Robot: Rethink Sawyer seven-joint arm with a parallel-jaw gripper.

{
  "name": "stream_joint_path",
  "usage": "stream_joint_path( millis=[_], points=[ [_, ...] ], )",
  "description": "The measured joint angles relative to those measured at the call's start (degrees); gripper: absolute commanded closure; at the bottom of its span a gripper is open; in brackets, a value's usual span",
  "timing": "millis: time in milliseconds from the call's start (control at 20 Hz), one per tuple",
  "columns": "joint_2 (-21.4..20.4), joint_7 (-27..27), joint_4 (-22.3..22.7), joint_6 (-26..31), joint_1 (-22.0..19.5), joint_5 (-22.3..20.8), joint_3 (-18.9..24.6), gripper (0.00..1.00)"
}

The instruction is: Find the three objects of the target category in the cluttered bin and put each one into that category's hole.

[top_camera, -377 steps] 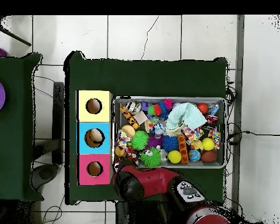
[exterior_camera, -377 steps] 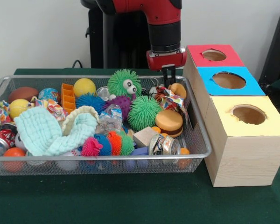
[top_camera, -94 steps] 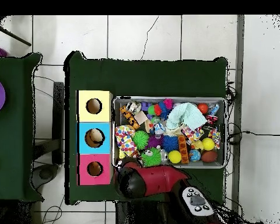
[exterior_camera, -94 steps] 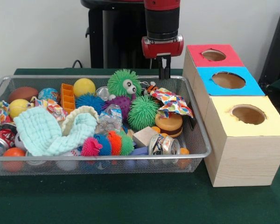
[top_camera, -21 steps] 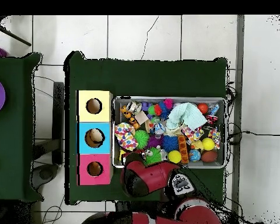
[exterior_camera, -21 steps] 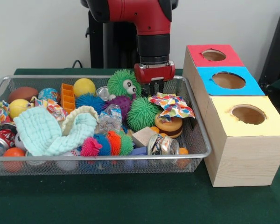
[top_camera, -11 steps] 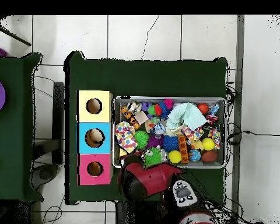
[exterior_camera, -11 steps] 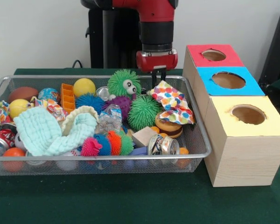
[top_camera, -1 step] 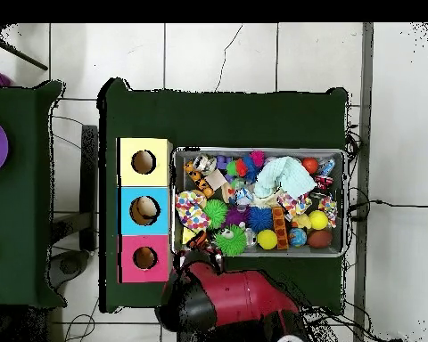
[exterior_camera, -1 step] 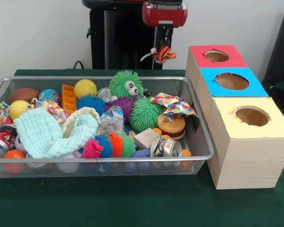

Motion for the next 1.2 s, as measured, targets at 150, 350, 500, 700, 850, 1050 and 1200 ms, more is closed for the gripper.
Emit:
stream_joint_path(
  millis=[150,350,500,700,850,1050,1200],
  points=[
    [-2.2,0.0,0.7,0.9,0.1,1.0,0.5,1.00],
    [-3.4,0.0,0.8,0.9,0.4,1.5,0.7,1.00],
    [-3.6,0.0,0.9,0.9,1.8,2.3,0.6,1.00],
    [-3.5,0.0,1.2,0.9,4.2,3.9,0.6,1.00],
    [-3.1,0.0,1.9,0.1,9.6,6.9,0.2,1.00],
    [-2.4,0.1,2.5,-1.1,13.8,9.5,-0.3,1.00],
    [-1.4,0.1,3.3,-2.9,17.7,12.2,-0.6,1.00]
  ],
)
